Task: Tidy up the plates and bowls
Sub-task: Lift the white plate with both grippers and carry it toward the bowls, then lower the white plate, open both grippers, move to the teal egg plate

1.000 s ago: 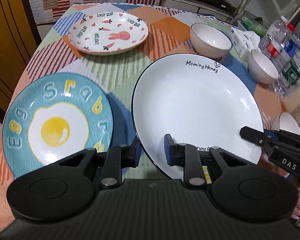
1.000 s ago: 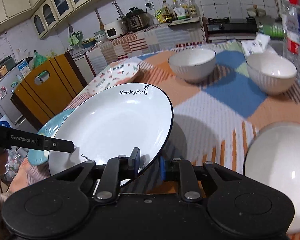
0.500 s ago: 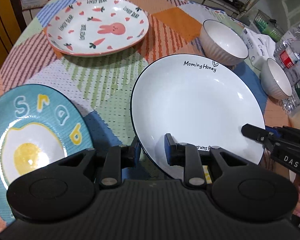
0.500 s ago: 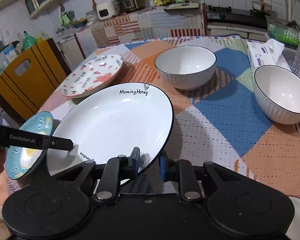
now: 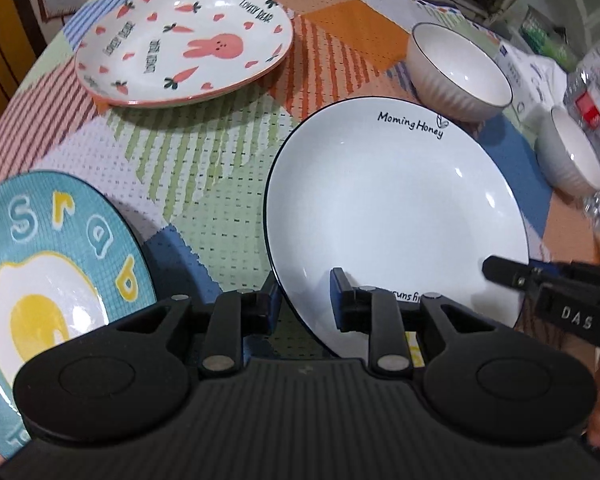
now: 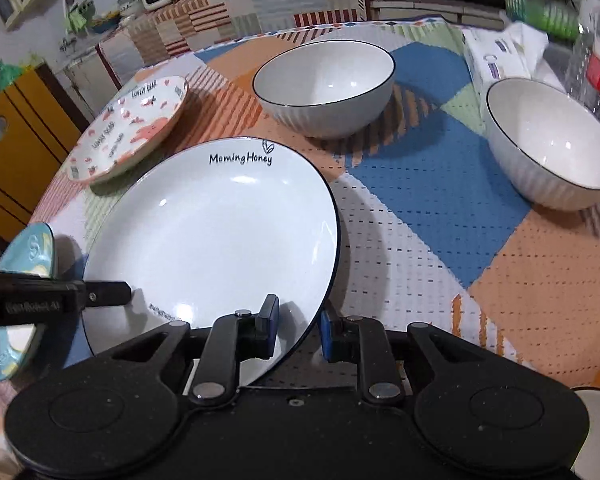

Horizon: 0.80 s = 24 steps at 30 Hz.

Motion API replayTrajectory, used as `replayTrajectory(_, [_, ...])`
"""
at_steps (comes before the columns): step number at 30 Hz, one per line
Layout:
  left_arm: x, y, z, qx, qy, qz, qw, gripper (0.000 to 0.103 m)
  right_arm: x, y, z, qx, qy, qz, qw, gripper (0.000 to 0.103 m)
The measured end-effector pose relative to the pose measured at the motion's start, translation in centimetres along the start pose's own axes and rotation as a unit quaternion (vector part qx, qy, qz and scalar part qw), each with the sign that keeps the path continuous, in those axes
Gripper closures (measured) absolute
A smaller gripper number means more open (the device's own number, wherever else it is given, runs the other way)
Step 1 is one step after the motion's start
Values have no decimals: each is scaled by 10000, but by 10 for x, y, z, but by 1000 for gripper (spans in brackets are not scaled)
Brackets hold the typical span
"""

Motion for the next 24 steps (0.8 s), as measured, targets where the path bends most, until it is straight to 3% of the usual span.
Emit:
replayTrajectory(5, [4, -1, 4, -37, 67, -153, 9999, 80, 0, 1, 1, -35, -142, -147, 9998, 77])
replayTrajectory(10, [10, -2, 28, 23, 60, -367, 9993, 80, -7, -4, 23, 328, -495, 194, 9981, 75])
replayTrajectory(19, [36, -20, 87, 76, 246, -1164, 9929, 80, -17, -8, 79, 698, -37, 382, 9968, 72])
replayTrajectory(24, [42, -37, 117, 60, 256, -1235, 9920, 78, -33, -11, 116, 932, 316, 496, 9939, 68])
Point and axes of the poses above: each gripper's, at about its wrist camera, not at the fingertips, and z roughly against the way its jaws point, x to its right, y to its top, the point moved 5 cm from there along -z, roughly the way its jaws point, and after that the axes turned 12 degrees about -y, right-handed, at the moved point
